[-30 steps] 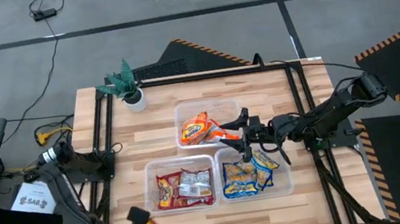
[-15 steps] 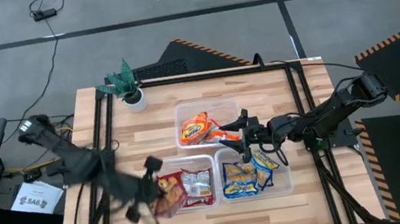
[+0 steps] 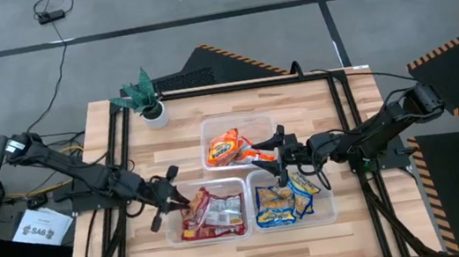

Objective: Sort Maruchan noodles
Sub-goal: Put the red noodle pack into the bottom left transparent bin, then return to Home Position

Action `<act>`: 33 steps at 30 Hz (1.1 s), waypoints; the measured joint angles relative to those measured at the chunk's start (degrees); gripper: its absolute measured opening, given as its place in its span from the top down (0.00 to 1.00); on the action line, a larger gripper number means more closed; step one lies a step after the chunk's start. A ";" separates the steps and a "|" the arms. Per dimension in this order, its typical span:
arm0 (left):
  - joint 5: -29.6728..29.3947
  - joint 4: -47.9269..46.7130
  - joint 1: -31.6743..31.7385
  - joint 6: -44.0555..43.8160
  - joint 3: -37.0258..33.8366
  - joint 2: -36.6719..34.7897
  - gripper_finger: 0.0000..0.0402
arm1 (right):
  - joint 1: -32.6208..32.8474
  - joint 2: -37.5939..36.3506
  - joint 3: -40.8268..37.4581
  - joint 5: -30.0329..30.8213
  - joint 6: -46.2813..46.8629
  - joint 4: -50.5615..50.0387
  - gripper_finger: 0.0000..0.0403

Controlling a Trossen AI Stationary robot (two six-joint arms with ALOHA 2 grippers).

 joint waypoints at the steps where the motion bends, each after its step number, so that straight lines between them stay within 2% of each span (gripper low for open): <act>1: -0.45 1.16 0.00 -0.79 -0.73 0.06 0.95 | 0.00 0.01 0.00 0.00 0.00 0.00 0.34; 6: -2.62 2.08 0.04 -5.53 -1.22 1.74 0.88 | 0.00 0.01 0.00 0.00 0.00 0.00 0.34; 10: -3.31 2.03 0.02 -7.63 -1.22 2.89 0.77 | 0.00 0.01 0.00 0.01 -0.25 0.00 0.34; 16: -11.52 1.73 0.02 -6.47 -1.22 3.06 0.57 | -0.35 0.01 0.00 0.06 -0.19 0.04 0.34; 21: -16.05 1.70 0.76 -2.92 -1.10 3.04 0.44 | -0.48 -0.01 0.00 0.11 -0.13 0.52 0.34; 24: -15.97 1.72 2.08 -2.69 0.22 3.04 0.41 | -0.85 0.01 0.00 0.11 0.02 1.07 0.34; 30: -10.44 1.56 2.29 -8.31 1.25 3.06 0.41 | -0.44 -0.01 0.00 0.07 0.20 2.24 0.34; 33: -10.60 1.99 1.96 -10.09 1.25 3.06 0.41 | 0.35 -0.01 0.00 0.02 0.20 4.05 0.34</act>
